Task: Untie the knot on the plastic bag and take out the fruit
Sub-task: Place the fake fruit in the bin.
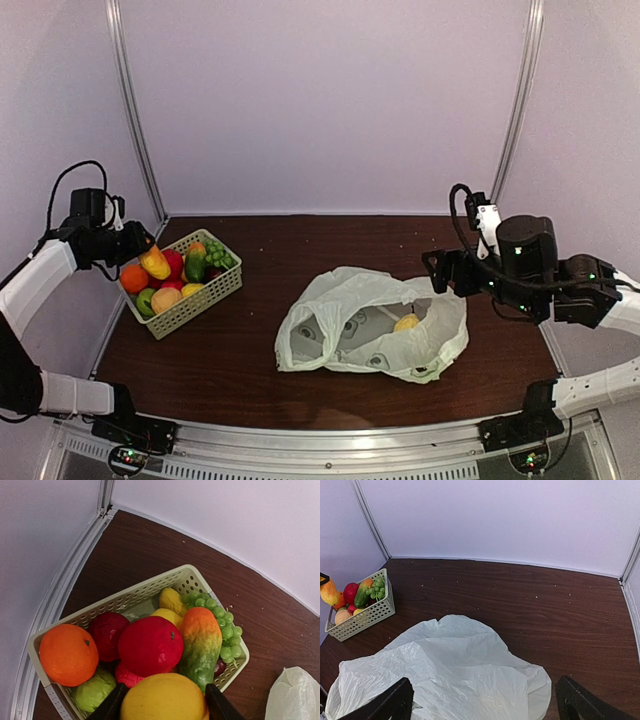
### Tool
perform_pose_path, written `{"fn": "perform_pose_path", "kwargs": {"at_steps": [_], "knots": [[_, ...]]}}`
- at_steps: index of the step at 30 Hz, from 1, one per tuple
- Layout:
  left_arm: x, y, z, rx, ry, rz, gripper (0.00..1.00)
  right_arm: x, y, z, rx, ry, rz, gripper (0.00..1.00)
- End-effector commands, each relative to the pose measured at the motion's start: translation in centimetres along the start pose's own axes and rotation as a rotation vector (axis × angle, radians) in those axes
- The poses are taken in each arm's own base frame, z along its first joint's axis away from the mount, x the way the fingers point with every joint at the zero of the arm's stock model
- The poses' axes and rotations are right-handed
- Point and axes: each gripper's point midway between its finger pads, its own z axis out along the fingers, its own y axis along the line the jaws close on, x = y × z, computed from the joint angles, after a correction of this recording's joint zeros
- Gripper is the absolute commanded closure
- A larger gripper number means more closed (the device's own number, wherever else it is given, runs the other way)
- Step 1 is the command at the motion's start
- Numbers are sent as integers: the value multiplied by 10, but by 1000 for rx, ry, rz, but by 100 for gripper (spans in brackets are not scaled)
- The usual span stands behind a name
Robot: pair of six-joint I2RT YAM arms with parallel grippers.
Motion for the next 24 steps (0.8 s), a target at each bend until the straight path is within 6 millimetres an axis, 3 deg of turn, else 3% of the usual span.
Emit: {"fn": "perform_pose_path", "kwargs": {"at_steps": [1,8,15,24], "knots": [[0,32,15,-111,-22,3,62,9,-4,0,1,28,3,1],[3,61,4,-219,-33,9,62,12,-8,-2,3,30,14,1],[19,84,2,-337,29,94,62,18,-2,4,-13,47,15,1],[29,75,16,-255,72,130,56,22,4,9,-28,60,25,1]]}}
